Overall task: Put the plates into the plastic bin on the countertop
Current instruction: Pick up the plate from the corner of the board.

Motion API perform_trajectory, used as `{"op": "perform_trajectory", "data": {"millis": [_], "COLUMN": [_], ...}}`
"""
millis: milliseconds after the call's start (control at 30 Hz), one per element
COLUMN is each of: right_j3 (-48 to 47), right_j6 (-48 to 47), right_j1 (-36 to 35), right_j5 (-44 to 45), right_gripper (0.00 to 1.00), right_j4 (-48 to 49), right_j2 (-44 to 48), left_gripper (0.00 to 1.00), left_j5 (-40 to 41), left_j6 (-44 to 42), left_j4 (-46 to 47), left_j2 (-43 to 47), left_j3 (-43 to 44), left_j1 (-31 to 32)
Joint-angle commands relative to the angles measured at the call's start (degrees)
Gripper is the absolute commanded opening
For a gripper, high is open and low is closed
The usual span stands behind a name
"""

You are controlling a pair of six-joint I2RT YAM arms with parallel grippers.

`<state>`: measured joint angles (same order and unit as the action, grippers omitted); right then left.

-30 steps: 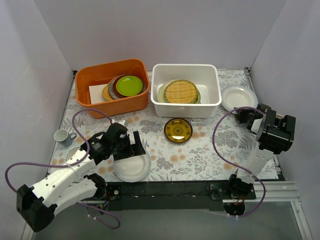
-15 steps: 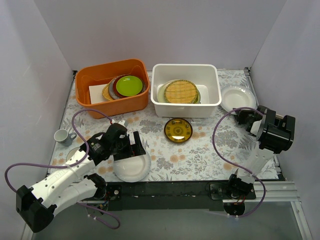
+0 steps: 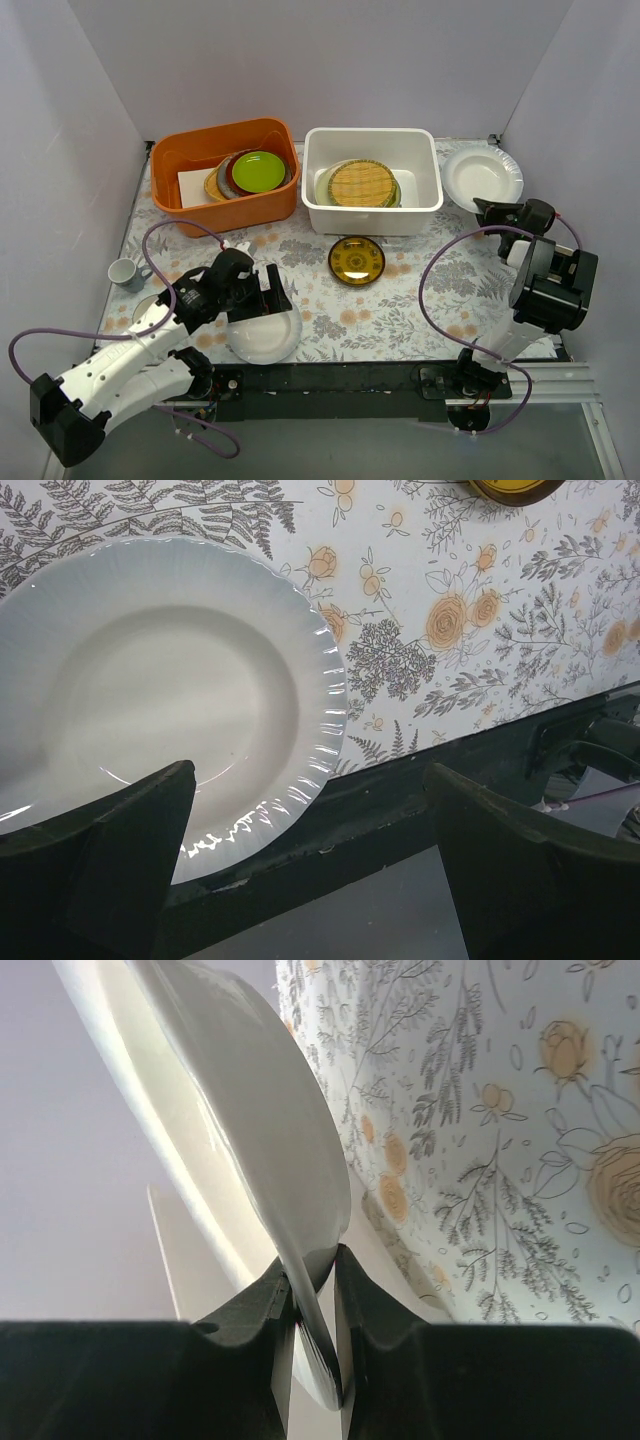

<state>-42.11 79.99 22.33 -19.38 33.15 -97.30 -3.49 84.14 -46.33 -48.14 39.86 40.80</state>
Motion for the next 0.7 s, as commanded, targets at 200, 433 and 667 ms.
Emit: {"op": "perform_trajectory", "data": {"millis": [200,433,667], "right_j3": [-3.59,-7.81,-12.29], "right_j6": [2.37,-1.23,-5.62], "right_j1": [0.52,0.70,-2.54], "right_j5": [-3.56,-3.83,-5.93], "right_gripper": [0.01,0.01,0.01], "right_j4": [7.64,2.02,-1.68], "right_j2": [8.87,13.35,14.94], "left_gripper": [0.98,0.98,0.98], "left_j5": [0.41,0.76,0.67], "left_j6": [1.20,1.29,1.29], "left_j4": [-0.52,-0.61,-0.52], "left_j2": [2.70,2.70,2.88], "left_j3": [-0.75,-0.57,-0.66], "left_j1": [0.78,0.95,0.95]}}
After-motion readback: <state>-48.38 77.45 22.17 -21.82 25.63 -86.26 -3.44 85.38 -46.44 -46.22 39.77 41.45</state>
